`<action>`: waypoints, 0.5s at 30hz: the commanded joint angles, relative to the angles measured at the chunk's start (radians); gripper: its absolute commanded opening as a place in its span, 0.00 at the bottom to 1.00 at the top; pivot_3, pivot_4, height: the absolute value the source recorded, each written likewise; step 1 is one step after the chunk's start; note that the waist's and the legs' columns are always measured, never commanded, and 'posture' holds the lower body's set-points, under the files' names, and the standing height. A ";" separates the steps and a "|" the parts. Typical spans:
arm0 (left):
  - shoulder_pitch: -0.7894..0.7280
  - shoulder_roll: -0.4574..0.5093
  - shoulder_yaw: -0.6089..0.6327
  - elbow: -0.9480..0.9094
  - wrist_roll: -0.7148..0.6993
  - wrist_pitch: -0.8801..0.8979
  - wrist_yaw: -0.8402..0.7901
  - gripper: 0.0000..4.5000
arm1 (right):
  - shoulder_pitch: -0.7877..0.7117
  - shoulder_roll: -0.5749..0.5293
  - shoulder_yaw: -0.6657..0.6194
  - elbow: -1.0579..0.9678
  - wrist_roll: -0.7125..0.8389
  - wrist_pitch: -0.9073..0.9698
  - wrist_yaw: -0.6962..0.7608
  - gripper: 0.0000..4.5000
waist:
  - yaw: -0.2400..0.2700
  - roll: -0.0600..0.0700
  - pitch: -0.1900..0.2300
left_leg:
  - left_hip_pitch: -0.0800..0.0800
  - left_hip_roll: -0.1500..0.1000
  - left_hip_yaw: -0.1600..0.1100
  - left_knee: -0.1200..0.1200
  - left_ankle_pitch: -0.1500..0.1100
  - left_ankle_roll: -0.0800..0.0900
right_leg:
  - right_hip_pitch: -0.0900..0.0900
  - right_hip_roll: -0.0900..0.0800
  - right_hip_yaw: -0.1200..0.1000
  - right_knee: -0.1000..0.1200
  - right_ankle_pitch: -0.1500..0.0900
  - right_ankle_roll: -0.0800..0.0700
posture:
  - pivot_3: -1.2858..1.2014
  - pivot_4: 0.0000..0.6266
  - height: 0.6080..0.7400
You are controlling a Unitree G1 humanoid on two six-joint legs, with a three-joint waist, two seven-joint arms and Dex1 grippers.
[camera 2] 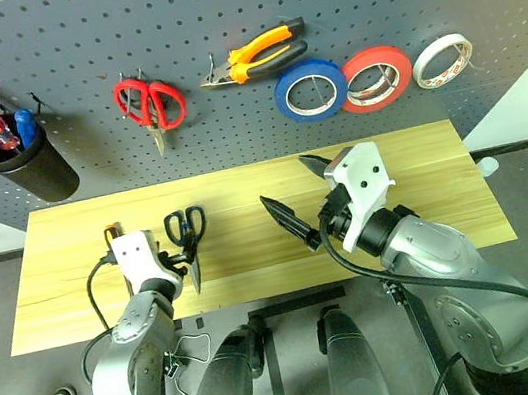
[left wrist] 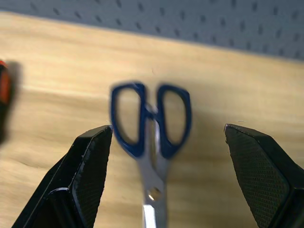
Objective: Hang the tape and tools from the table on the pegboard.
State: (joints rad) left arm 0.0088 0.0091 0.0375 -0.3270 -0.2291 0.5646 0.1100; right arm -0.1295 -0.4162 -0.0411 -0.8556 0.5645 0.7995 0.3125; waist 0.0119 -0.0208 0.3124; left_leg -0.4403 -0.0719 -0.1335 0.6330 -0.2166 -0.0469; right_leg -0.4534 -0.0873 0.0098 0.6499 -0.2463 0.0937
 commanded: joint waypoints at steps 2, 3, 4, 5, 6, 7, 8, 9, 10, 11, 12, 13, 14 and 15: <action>-0.061 -0.054 -0.010 0.024 0.038 0.128 0.085 0.88 | -0.002 0.000 0.012 -0.059 0.013 -0.006 -0.021 0.99 | 0.001 0.000 0.000 | 0.000 0.000 0.000 0.000 0.000 0.000 | 0.000 0.000 0.000 0.000 0.000 0.000 | 0.54 0.54 0.78; -0.071 -0.063 -0.013 0.031 0.039 0.133 0.085 0.88 | -0.002 0.001 0.013 -0.060 0.014 -0.007 -0.025 0.99 | 0.001 0.000 0.000 | 0.000 0.000 0.000 0.001 0.000 0.000 | 0.000 0.000 0.000 0.000 0.000 0.000 | 0.54 0.54 0.78; -0.083 -0.078 -0.009 0.037 0.038 0.146 0.095 0.88 | -0.002 0.002 0.016 -0.061 0.014 -0.007 -0.028 0.99 | 0.001 -0.001 0.000 | 0.000 0.000 0.000 0.001 0.000 0.000 | 0.000 0.000 0.000 0.000 0.000 0.000 | 0.54 0.54 0.78; -0.094 -0.091 -0.004 0.042 0.034 0.167 0.102 0.88 | -0.002 0.001 0.019 -0.062 0.013 -0.005 -0.033 0.99 | 0.001 -0.001 0.000 | 0.000 -0.001 0.000 0.001 0.000 0.000 | 0.000 0.000 0.000 0.000 0.000 0.001 | 0.53 0.54 0.78; -0.102 -0.090 -0.008 0.043 0.046 0.179 0.109 0.88 | 0.001 -0.001 0.018 -0.064 0.012 -0.005 -0.036 0.99 | 0.000 -0.001 0.001 | 0.000 -0.001 0.000 0.001 0.000 0.000 | 0.000 0.000 0.000 0.000 0.000 0.001 | 0.53 0.54 0.78; -0.107 -0.087 -0.009 0.046 0.052 0.190 0.115 0.88 | 0.005 -0.004 0.016 -0.064 0.011 -0.004 -0.038 0.99 | -0.001 -0.001 0.001 | 0.000 -0.001 0.000 0.001 0.000 0.000 | 0.000 0.000 0.000 0.000 0.000 0.001 | 0.53 0.54 0.78; -0.111 -0.086 -0.006 0.048 0.055 0.202 0.121 0.88 | 0.008 -0.007 0.015 -0.066 0.011 -0.004 -0.041 0.99 | -0.001 -0.001 0.001 | 0.000 -0.001 0.000 0.001 0.000 0.000 | 0.000 0.000 0.000 0.000 0.000 0.001 | 0.53 0.55 0.78; -0.116 -0.086 0.005 0.052 0.056 0.213 0.128 0.88 | 0.012 -0.009 0.014 -0.069 0.011 -0.003 -0.042 0.99 | 0.000 -0.001 0.001 | 0.000 0.000 0.000 0.001 0.000 0.000 | 0.000 0.000 0.000 0.000 0.000 0.001 | 0.53 0.55 0.78; -0.121 -0.087 0.016 0.054 0.057 0.225 0.136 0.88 | 0.015 -0.011 0.013 -0.070 0.012 -0.002 -0.044 0.99 | 0.000 -0.001 0.001 | 0.000 0.000 0.000 0.001 0.000 0.000 | 0.000 0.000 0.000 0.000 0.000 0.001 | 0.53 0.55 0.78; -0.126 -0.085 0.025 0.059 0.061 0.231 0.143 0.88 | 0.018 -0.013 0.011 -0.072 0.012 -0.001 -0.047 0.99 | 0.000 -0.001 0.001 | 0.000 0.000 0.000 0.001 0.000 0.000 | 0.000 0.000 0.000 0.000 0.000 0.001 | 0.53 0.55 0.78; -0.129 -0.080 0.029 0.062 0.068 0.232 0.148 0.88 | 0.021 -0.015 0.010 -0.075 0.013 0.001 -0.050 0.99 | 0.000 -0.001 0.001 | 0.000 0.000 0.000 0.001 0.000 0.000 | 0.000 0.000 0.000 0.000 0.000 0.001 | 0.53 0.56 0.78; -0.132 -0.078 0.037 0.063 0.072 0.242 0.156 0.88 | 0.024 -0.018 0.010 -0.076 0.012 0.002 -0.052 0.99 | 0.000 -0.002 0.001 | 0.000 0.000 0.000 0.001 0.000 0.000 | 0.000 0.000 0.000 0.000 0.000 0.001 | 0.53 0.56 0.78; -0.135 -0.077 0.044 0.062 0.075 0.252 0.161 0.88 | 0.027 -0.020 0.010 -0.079 0.011 0.002 -0.054 0.99 | 0.000 -0.002 0.001 | 0.000 0.000 0.000 0.001 0.000 0.000 | 0.000 0.000 0.000 0.000 0.000 0.001 | 0.53 0.56 0.78; -0.138 -0.074 0.050 0.059 0.080 0.259 0.167 0.88 | 0.031 -0.022 0.010 -0.081 0.011 0.003 -0.056 0.99 | 0.000 -0.002 0.001 | 0.000 0.000 0.000 0.001 0.000 0.000 | 0.000 0.000 0.000 0.000 0.000 0.001 | 0.53 0.57 0.78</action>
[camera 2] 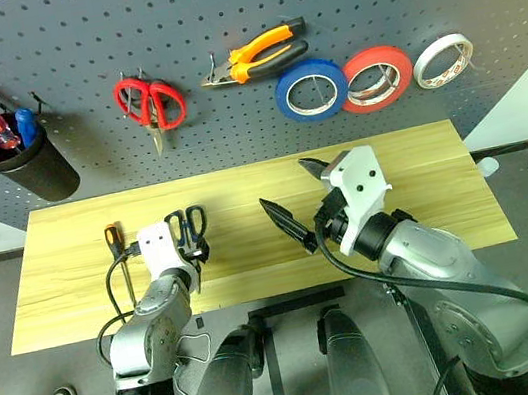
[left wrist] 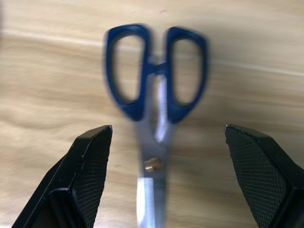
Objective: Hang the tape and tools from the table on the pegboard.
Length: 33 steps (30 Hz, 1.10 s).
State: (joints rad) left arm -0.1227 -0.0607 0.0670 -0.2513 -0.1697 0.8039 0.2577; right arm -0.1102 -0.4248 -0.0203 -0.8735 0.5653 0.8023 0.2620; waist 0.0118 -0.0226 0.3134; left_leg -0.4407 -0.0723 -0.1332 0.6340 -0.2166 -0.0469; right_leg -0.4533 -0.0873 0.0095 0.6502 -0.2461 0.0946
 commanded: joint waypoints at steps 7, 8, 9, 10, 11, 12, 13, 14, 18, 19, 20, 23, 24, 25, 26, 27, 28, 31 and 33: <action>-0.049 0.008 0.081 0.065 0.022 0.034 0.012 0.88 | 0.022 -0.022 -0.024 -0.095 0.031 0.024 -0.026 0.99 | -0.001 -0.004 0.002 | 0.000 0.000 0.000 0.000 0.000 0.000 | 0.000 0.000 0.000 0.000 0.000 0.000 | 0.52 0.60 0.78; -0.062 0.010 0.083 0.085 0.021 0.034 0.003 0.88 | 0.022 -0.023 -0.028 -0.102 0.038 0.030 -0.030 0.99 | -0.001 -0.005 0.004 | 0.000 0.000 0.000 0.000 0.000 0.000 | 0.000 0.000 0.000 0.000 0.000 0.000 | 0.52 0.61 0.78; -0.072 0.011 0.083 0.102 0.020 0.037 -0.004 0.88 | 0.022 -0.024 -0.031 -0.108 0.043 0.035 -0.033 0.99 | -0.001 -0.006 0.005 | 0.000 0.000 0.000 0.000 0.000 0.000 | 0.000 0.000 0.000 0.000 0.000 0.000 | 0.52 0.61 0.78; -0.086 0.012 0.086 0.124 0.019 0.037 -0.008 0.88 | 0.022 -0.025 -0.035 -0.116 0.051 0.042 -0.037 0.99 | -0.001 -0.007 0.006 | 0.000 0.000 0.000 0.000 0.000 0.000 | 0.000 0.000 0.000 0.000 0.000 0.000 | 0.52 0.62 0.78; -0.098 0.014 0.084 0.145 0.023 0.029 -0.012 0.88 | 0.021 -0.026 -0.040 -0.123 0.059 0.048 -0.042 0.99 | -0.002 -0.007 0.008 | 0.000 0.000 0.000 0.000 0.000 0.000 | 0.000 0.000 0.000 0.000 0.000 0.000 | 0.51 0.62 0.78; -0.113 0.014 0.084 0.173 0.025 0.023 -0.016 0.88 | 0.019 -0.027 -0.042 -0.126 0.065 0.054 -0.045 0.99 | -0.002 -0.008 0.009 | 0.000 0.000 0.000 0.000 0.000 0.000 | 0.000 0.000 0.000 0.000 0.000 0.000 | 0.51 0.62 0.78; -0.124 0.013 0.084 0.192 0.026 0.018 -0.019 0.88 | 0.017 -0.028 -0.044 -0.128 0.070 0.057 -0.048 0.99 | -0.001 -0.008 0.009 | 0.000 0.000 0.000 0.000 0.000 0.000 | 0.000 0.000 0.000 0.000 0.000 0.000 | 0.51 0.62 0.78; -0.132 0.011 0.083 0.206 0.028 0.013 -0.020 0.88 | 0.015 -0.029 -0.047 -0.131 0.076 0.062 -0.052 0.99 | -0.001 -0.008 0.009 | 0.000 0.000 0.000 0.000 0.000 0.000 | 0.000 0.000 0.000 0.000 0.000 0.000 | 0.51 0.63 0.78; -0.156 0.001 0.066 0.238 0.031 0.001 -0.037 0.88 | 0.010 -0.030 -0.046 -0.136 0.090 0.075 -0.066 0.99 | -0.002 -0.009 0.011 | 0.000 0.000 0.000 0.000 0.000 0.000 | 0.000 -0.001 0.000 0.000 0.000 0.000 | 0.51 0.63 0.78; -0.158 -0.002 0.062 0.237 0.035 0.006 -0.037 0.88 | 0.012 -0.032 -0.045 -0.138 0.091 0.076 -0.070 0.99 | -0.003 -0.009 0.011 | 0.000 0.000 0.000 0.000 0.000 0.000 | 0.000 -0.001 0.000 0.000 0.000 0.000 | 0.51 0.63 0.78; -0.156 -0.004 0.060 0.233 0.038 0.009 -0.036 0.88 | 0.014 -0.032 -0.043 -0.140 0.093 0.077 -0.073 0.99 | -0.003 -0.009 0.011 | 0.000 0.000 0.000 0.000 0.000 0.000 | 0.000 -0.001 0.000 0.000 0.000 0.000 | 0.51 0.63 0.78; -0.141 0.001 0.038 0.203 0.047 0.025 -0.049 0.88 | 0.017 -0.035 -0.042 -0.139 0.092 0.077 -0.079 0.99 | -0.003 -0.009 0.012 | 0.000 0.000 0.000 0.000 0.000 0.000 | 0.000 -0.001 0.000 0.000 0.000 0.000 | 0.51 0.62 0.78; -0.132 0.005 0.026 0.182 0.050 0.031 -0.056 0.88 | 0.019 -0.037 -0.041 -0.138 0.090 0.076 -0.080 0.99 | -0.003 -0.009 0.012 | 0.000 0.000 0.000 0.000 0.000 0.000 | 0.000 -0.001 0.000 0.000 0.000 0.000 | 0.51 0.62 0.78; -0.123 0.010 0.010 0.153 0.052 0.040 -0.066 0.88 | 0.022 -0.038 -0.041 -0.136 0.089 0.074 -0.081 0.99 | -0.004 -0.009 0.012 | 0.000 0.000 0.000 0.000 0.000 0.000 | 0.000 -0.001 0.000 0.000 0.000 0.000 | 0.51 0.62 0.78; -0.115 0.017 -0.009 0.129 0.058 0.035 -0.076 0.88 | 0.024 -0.039 -0.041 -0.132 0.087 0.071 -0.080 0.99 | -0.004 -0.009 0.013 | 0.000 0.000 0.000 0.000 0.000 0.000 | 0.000 -0.001 0.000 0.000 0.000 0.000 | 0.51 0.62 0.78; -0.109 0.020 -0.021 0.109 0.061 0.035 -0.083 0.88 | 0.026 -0.040 -0.040 -0.130 0.085 0.069 -0.081 0.99 | -0.004 -0.009 0.015 | 0.000 0.000 0.000 -0.001 0.000 0.000 | 0.000 -0.001 0.000 0.000 0.000 0.000 | 0.51 0.62 0.78; -0.104 0.022 -0.026 0.097 0.063 0.035 -0.089 0.88 | 0.028 -0.040 -0.038 -0.130 0.084 0.069 -0.082 0.99 | -0.004 -0.009 0.016 | 0.000 0.000 0.000 -0.001 0.000 0.000 | 0.000 -0.001 0.000 0.000 0.000 0.000 | 0.51 0.62 0.78; -0.108 0.018 -0.025 0.093 0.066 0.045 -0.087 0.88 | 0.036 -0.041 -0.029 -0.132 0.075 0.066 -0.085 0.99 | -0.003 -0.009 0.017 | -0.001 0.000 0.000 -0.001 0.000 0.000 | -0.001 -0.001 0.000 0.000 0.000 0.000 | 0.51 0.62 0.78; -0.128 0.016 -0.009 0.131 0.073 0.040 -0.074 0.88 | 0.037 -0.040 -0.028 -0.135 0.075 0.066 -0.087 0.99 | -0.003 -0.009 0.017 | -0.001 0.000 0.000 -0.001 0.000 0.000 | -0.001 -0.001 0.000 -0.001 0.000 0.000 | 0.51 0.62 0.78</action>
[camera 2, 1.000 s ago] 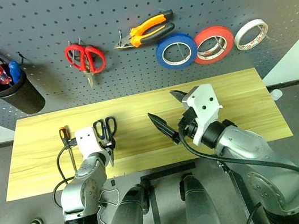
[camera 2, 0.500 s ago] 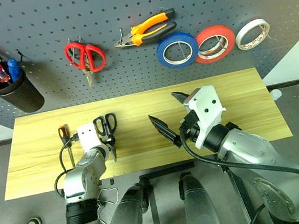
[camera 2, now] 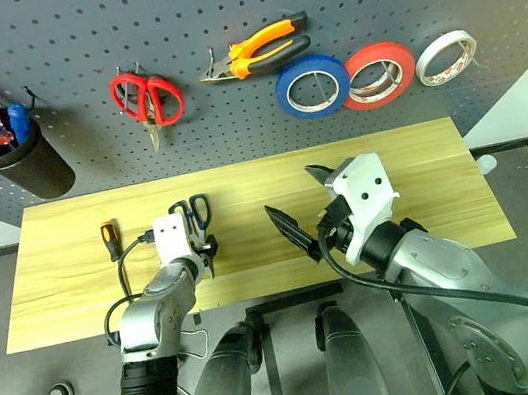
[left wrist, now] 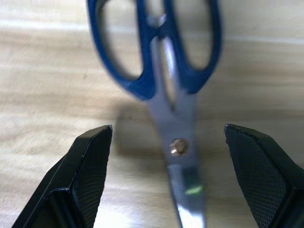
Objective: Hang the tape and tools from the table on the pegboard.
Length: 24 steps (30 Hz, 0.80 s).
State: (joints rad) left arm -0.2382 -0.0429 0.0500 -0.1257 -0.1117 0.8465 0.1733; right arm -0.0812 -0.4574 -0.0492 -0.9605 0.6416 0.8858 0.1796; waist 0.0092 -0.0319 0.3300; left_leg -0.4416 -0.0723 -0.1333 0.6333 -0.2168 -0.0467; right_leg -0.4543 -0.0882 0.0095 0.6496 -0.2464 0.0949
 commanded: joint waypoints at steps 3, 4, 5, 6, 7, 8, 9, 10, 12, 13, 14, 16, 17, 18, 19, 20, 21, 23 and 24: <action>-0.036 0.000 0.023 0.053 0.027 -0.031 0.022 0.88 | 0.010 -0.007 -0.002 -0.052 0.001 -0.016 -0.008 0.99 | -0.001 -0.001 0.001 | 0.000 0.000 0.000 0.000 0.000 0.000 | 0.000 0.000 0.000 0.000 0.000 0.000 | 0.51 0.62 0.78; -0.045 0.004 0.027 0.075 0.032 -0.039 0.024 0.88 | 0.013 -0.008 -0.004 -0.055 0.002 -0.014 -0.010 0.99 | -0.001 -0.001 0.002 | 0.000 0.000 0.000 0.000 0.000 0.000 | 0.000 0.000 0.000 0.000 0.000 0.000 | 0.51 0.63 0.78; -0.052 0.006 0.032 0.095 0.034 -0.038 0.024 0.88 | 0.016 -0.009 -0.006 -0.059 0.003 -0.012 -0.012 0.99 | -0.001 -0.001 0.004 | 0.000 0.000 0.000 0.000 0.000 0.000 | 0.000 0.000 0.000 0.000 0.000 0.000 | 0.51 0.63 0.78; -0.058 0.008 0.036 0.113 0.036 -0.038 0.026 0.88 | 0.018 -0.011 -0.008 -0.062 0.004 -0.011 -0.013 0.99 | -0.001 -0.001 0.004 | 0.000 0.000 0.000 0.000 0.000 0.000 | 0.000 0.000 0.000 0.000 0.000 0.000 | 0.51 0.63 0.78; -0.064 0.008 0.041 0.133 0.041 -0.043 0.033 0.88 | 0.018 -0.012 -0.010 -0.064 0.006 -0.010 -0.014 0.99 | -0.002 -0.002 0.004 | -0.001 0.000 0.000 0.000 0.000 0.000 | -0.001 0.000 0.000 0.000 0.000 0.000 | 0.51 0.63 0.78; -0.068 0.008 0.043 0.147 0.044 -0.043 0.037 0.88 | 0.018 -0.012 -0.011 -0.065 0.008 -0.009 -0.016 0.99 | -0.001 -0.001 0.004 | -0.001 0.000 0.000 -0.001 0.000 0.000 | -0.001 0.000 0.000 0.000 0.000 0.000 | 0.51 0.63 0.78; -0.074 0.006 0.042 0.166 0.046 -0.042 0.035 0.88 | 0.017 -0.013 -0.012 -0.067 0.010 -0.009 -0.017 0.99 | -0.001 -0.001 0.004 | -0.001 0.000 0.000 -0.001 0.000 0.000 | -0.001 0.000 0.000 0.000 0.000 0.000 | 0.51 0.63 0.78; -0.079 0.003 0.040 0.183 0.049 -0.045 0.036 0.88 | 0.015 -0.015 -0.015 -0.067 0.013 -0.008 -0.017 0.99 | -0.001 -0.001 0.004 | -0.001 0.000 0.000 -0.001 0.000 0.000 | -0.001 0.000 0.000 0.000 0.000 0.000 | 0.51 0.63 0.78; -0.085 -0.004 0.041 0.204 0.050 -0.047 0.034 0.88 | 0.011 -0.016 -0.017 -0.071 0.019 -0.004 -0.020 0.99 | -0.001 -0.001 0.004 | 0.000 0.000 0.000 -0.001 0.000 0.000 | -0.001 0.000 0.000 0.000 0.000 0.001 | 0.51 0.63 0.78; -0.088 -0.007 0.041 0.216 0.051 -0.041 0.035 0.88 | 0.008 -0.017 -0.019 -0.073 0.022 -0.002 -0.022 0.99 | -0.001 -0.001 0.004 | 0.000 0.000 0.000 -0.001 0.000 0.000 | -0.001 0.000 0.000 0.000 0.000 0.001 | 0.51 0.64 0.78; -0.091 -0.009 0.042 0.224 0.051 -0.036 0.035 0.88 | 0.007 -0.017 -0.020 -0.074 0.024 0.000 -0.024 0.99 | -0.001 -0.001 0.004 | 0.000 0.000 0.000 -0.001 0.000 0.000 | -0.001 0.000 0.000 0.000 0.000 0.001 | 0.51 0.64 0.78; -0.095 -0.015 0.044 0.235 0.052 -0.024 0.039 0.84 | 0.004 -0.019 -0.024 -0.077 0.030 0.002 -0.027 1.00 | 0.000 -0.001 0.004 | 0.000 0.000 0.000 0.000 0.000 0.000 | 0.000 0.000 0.000 0.000 0.000 0.001 | 0.51 0.64 0.78; -0.093 -0.018 0.044 0.232 0.051 -0.019 0.039 0.79 | 0.004 -0.020 -0.023 -0.079 0.030 0.004 -0.030 1.00 | 0.000 -0.001 0.004 | 0.000 0.000 0.000 0.000 0.000 0.000 | 0.000 0.000 0.000 0.000 0.000 0.001 | 0.51 0.64 0.78; -0.091 -0.021 0.042 0.227 0.052 -0.010 0.039 0.75 | 0.003 -0.021 -0.023 -0.080 0.030 0.005 -0.032 1.00 | -0.001 -0.001 0.004 | 0.000 0.000 0.000 0.000 0.000 0.000 | 0.000 0.000 0.000 0.000 0.000 0.001 | 0.51 0.64 0.78; -0.087 -0.023 0.037 0.221 0.053 0.003 0.039 0.67 | 0.003 -0.023 -0.025 -0.080 0.031 0.005 -0.033 1.00 | -0.001 -0.001 0.004 | 0.001 0.000 0.000 0.000 0.000 0.000 | 0.001 0.000 0.000 0.000 0.000 0.001 | 0.51 0.64 0.78; -0.084 -0.025 0.036 0.216 0.056 0.012 0.041 0.60 | 0.002 -0.024 -0.024 -0.080 0.030 0.005 -0.035 1.00 | -0.002 -0.001 0.004 | 0.001 0.000 0.000 0.000 0.000 0.000 | 0.001 0.000 0.000 0.000 0.000 0.001 | 0.51 0.64 0.78; -0.082 -0.026 0.035 0.212 0.058 0.021 0.043 0.53 | 0.001 -0.026 -0.024 -0.080 0.030 0.004 -0.036 1.00 | -0.002 -0.001 0.004 | 0.001 0.000 0.000 0.000 0.000 0.000 | 0.001 0.000 0.000 0.000 0.000 0.001 | 0.51 0.64 0.78; -0.080 -0.027 0.033 0.206 0.060 0.035 0.041 0.39 | -0.002 -0.029 -0.024 -0.077 0.030 0.002 -0.039 1.00 | -0.005 -0.001 0.004 | 0.001 0.000 0.000 -0.001 0.000 0.000 | 0.000 0.000 0.000 0.000 0.000 0.001 | 0.51 0.64 0.78; -0.079 -0.028 0.034 0.203 0.060 0.041 0.041 0.31 | -0.003 -0.029 -0.022 -0.077 0.030 0.001 -0.042 1.00 | -0.006 -0.001 0.004 | 0.001 0.000 0.000 -0.001 0.000 0.000 | 0.000 0.000 0.000 0.000 0.000 0.001 | 0.51 0.64 0.78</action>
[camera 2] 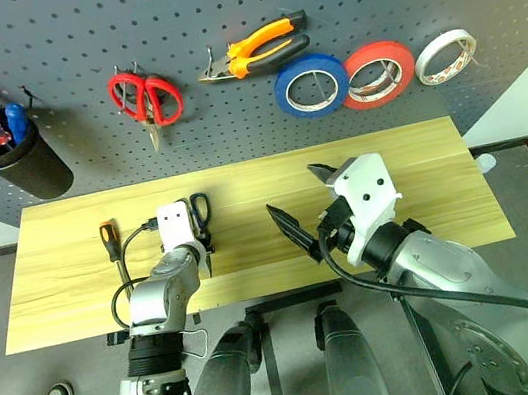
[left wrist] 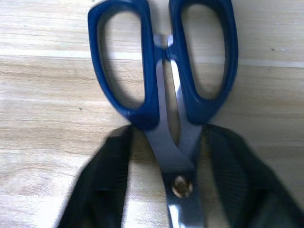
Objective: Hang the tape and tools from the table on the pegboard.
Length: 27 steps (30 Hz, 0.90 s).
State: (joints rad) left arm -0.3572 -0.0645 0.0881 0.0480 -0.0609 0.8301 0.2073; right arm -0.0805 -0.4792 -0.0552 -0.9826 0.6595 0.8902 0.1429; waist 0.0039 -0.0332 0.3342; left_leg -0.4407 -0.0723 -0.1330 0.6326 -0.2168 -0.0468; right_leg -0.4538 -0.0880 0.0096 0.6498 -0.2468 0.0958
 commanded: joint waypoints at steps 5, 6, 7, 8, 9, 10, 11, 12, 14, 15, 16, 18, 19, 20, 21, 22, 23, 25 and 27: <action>0.045 -0.008 -0.015 0.006 0.017 0.086 -0.003 0.14 | -0.009 -0.009 -0.003 -0.053 0.006 -0.005 -0.015 1.00 | -0.001 0.000 0.000 | 0.000 0.000 0.000 0.000 0.000 0.000 | 0.000 0.000 0.000 0.000 0.000 0.000 | 0.51 0.64 0.78; 0.047 -0.010 -0.016 0.001 0.018 0.089 -0.003 0.14 | -0.010 -0.010 -0.001 -0.052 0.004 -0.006 -0.015 1.00 | -0.001 0.000 0.000 | 0.000 0.000 0.000 0.000 0.000 0.000 | 0.000 0.000 0.000 0.000 0.000 0.000 | 0.51 0.64 0.78; 0.048 -0.011 -0.018 -0.002 0.018 0.092 -0.004 0.13 | -0.011 -0.011 0.001 -0.051 0.003 -0.007 -0.016 1.00 | -0.001 0.000 0.000 | 0.000 0.000 0.000 0.000 0.000 0.000 | 0.000 0.000 0.000 0.000 0.000 0.000 | 0.51 0.64 0.78; 0.050 -0.012 -0.021 -0.004 0.020 0.093 -0.005 0.13 | -0.010 -0.012 0.003 -0.050 0.001 -0.008 -0.016 1.00 | -0.001 0.000 0.000 | 0.000 0.000 0.000 0.000 0.000 0.000 | 0.000 0.000 0.000 0.000 0.000 0.000 | 0.51 0.64 0.78; 0.051 -0.012 -0.023 -0.006 0.021 0.094 -0.006 0.13 | -0.009 -0.012 0.004 -0.049 -0.001 -0.010 -0.016 1.00 | 0.000 0.000 0.000 | 0.000 0.000 0.000 0.000 0.000 0.000 | 0.000 0.000 0.000 0.000 0.000 0.001 | 0.51 0.64 0.78; 0.051 -0.011 -0.024 -0.007 0.022 0.093 -0.007 0.13 | -0.008 -0.013 0.005 -0.048 -0.001 -0.011 -0.016 1.00 | 0.000 0.000 0.000 | 0.000 0.000 0.000 -0.001 0.000 0.000 | 0.000 0.000 0.000 0.000 0.000 0.001 | 0.51 0.64 0.78; 0.051 -0.010 -0.027 -0.010 0.023 0.092 -0.009 0.13 | -0.008 -0.013 0.007 -0.047 -0.003 -0.012 -0.016 1.00 | 0.000 0.000 0.000 | 0.000 0.000 0.000 -0.001 0.000 0.000 | 0.000 0.000 0.000 0.000 0.000 0.001 | 0.51 0.63 0.78; 0.052 -0.008 -0.032 -0.016 0.024 0.091 -0.013 0.13 | -0.007 -0.013 0.008 -0.046 -0.005 -0.013 -0.016 1.00 | 0.000 0.000 0.000 | 0.000 0.000 0.000 -0.001 0.000 0.000 | 0.000 0.000 0.000 0.000 0.000 0.001 | 0.51 0.63 0.78; 0.058 -0.006 -0.049 -0.041 0.015 0.080 -0.039 0.13 | -0.003 -0.013 0.013 -0.043 -0.012 -0.017 -0.015 1.00 | 0.000 0.000 0.000 | 0.000 0.000 0.000 0.000 0.000 0.000 | 0.000 0.000 0.000 0.000 0.000 0.001 | 0.51 0.63 0.78; 0.066 0.000 -0.068 -0.067 0.014 0.083 -0.057 0.13 | -0.001 -0.014 0.014 -0.042 -0.016 -0.018 -0.014 1.00 | 0.000 0.000 0.000 | 0.000 0.000 0.000 -0.001 0.000 0.000 | 0.000 0.000 0.000 -0.001 0.000 0.001 | 0.51 0.63 0.78; 0.078 0.006 -0.088 -0.094 0.012 0.079 -0.077 0.13 | -0.001 -0.014 0.015 -0.040 -0.018 -0.019 -0.014 1.00 | 0.000 0.000 0.000 | 0.000 0.000 0.000 -0.001 0.000 0.000 | 0.000 0.000 0.000 -0.001 0.000 0.001 | 0.51 0.63 0.78; 0.112 0.033 -0.141 -0.165 0.019 0.068 -0.117 0.13 | 0.000 -0.014 0.017 -0.038 -0.024 -0.022 -0.013 1.00 | 0.000 0.000 0.000 | -0.001 0.000 0.000 -0.001 0.000 0.000 | -0.001 0.000 0.000 -0.001 -0.001 0.001 | 0.51 0.62 0.78; 0.128 0.045 -0.160 -0.196 0.022 0.064 -0.130 0.13 | 0.001 -0.013 0.017 -0.037 -0.026 -0.023 -0.013 1.00 | 0.000 0.000 0.000 | -0.001 0.000 0.000 -0.001 0.000 0.000 | -0.001 0.000 0.000 -0.001 -0.001 0.001 | 0.51 0.62 0.78; 0.144 0.061 -0.179 -0.226 0.029 0.054 -0.142 0.13 | 0.001 -0.010 0.014 -0.038 -0.024 -0.026 -0.012 1.00 | 0.000 0.000 0.000 | -0.002 0.000 0.000 -0.001 0.000 0.000 | -0.002 0.000 0.000 -0.001 -0.001 0.001 | 0.51 0.62 0.78; 0.156 0.074 -0.191 -0.250 0.032 0.051 -0.153 0.13 | -0.001 -0.008 0.007 -0.040 -0.018 -0.028 -0.010 1.00 | 0.001 0.000 0.001 | -0.002 0.000 0.000 -0.002 0.000 0.000 | -0.003 0.000 0.000 -0.001 -0.001 0.001 | 0.51 0.62 0.78; 0.166 0.090 -0.203 -0.270 0.037 0.045 -0.164 0.13 | -0.003 -0.005 -0.005 -0.042 -0.007 -0.030 -0.007 1.00 | 0.001 0.000 0.001 | -0.003 0.000 0.000 -0.002 0.000 0.000 | -0.003 -0.001 0.000 -0.001 -0.001 0.001 | 0.51 0.62 0.78; 0.174 0.103 -0.213 -0.285 0.043 0.036 -0.171 0.13 | -0.007 -0.003 -0.015 -0.044 0.004 -0.032 -0.004 1.00 | 0.002 0.000 0.001 | -0.003 0.000 0.000 -0.002 0.000 0.000 | -0.004 -0.001 0.000 -0.001 -0.001 0.001 | 0.51 0.61 0.78; 0.192 0.130 -0.236 -0.326 0.052 0.021 -0.190 0.13 | -0.012 -0.001 -0.048 -0.052 0.041 -0.039 0.007 1.00 | 0.002 0.000 0.001 | -0.003 0.000 0.000 -0.002 0.000 0.000 | -0.004 -0.001 0.000 -0.001 -0.001 0.000 | 0.52 0.61 0.78; 0.209 0.157 -0.262 -0.364 0.067 -0.005 -0.203 0.13 | -0.012 -0.006 -0.082 -0.056 0.080 -0.045 0.018 1.00 | 0.001 0.001 0.001 | -0.003 0.000 0.000 -0.002 0.000 0.000 | -0.004 -0.001 0.000 -0.002 -0.001 0.000 | 0.51 0.61 0.78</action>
State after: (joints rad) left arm -0.1624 0.0822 -0.1483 -0.2528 -0.0152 0.8601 0.0171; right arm -0.0879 -0.4859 -0.0976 -0.9827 0.7007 0.8712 0.1502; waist 0.0050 -0.0325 0.3356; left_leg -0.4439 -0.0723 -0.1331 0.6305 -0.2171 -0.0463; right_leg -0.4576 -0.0893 0.0101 0.6475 -0.2474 0.0962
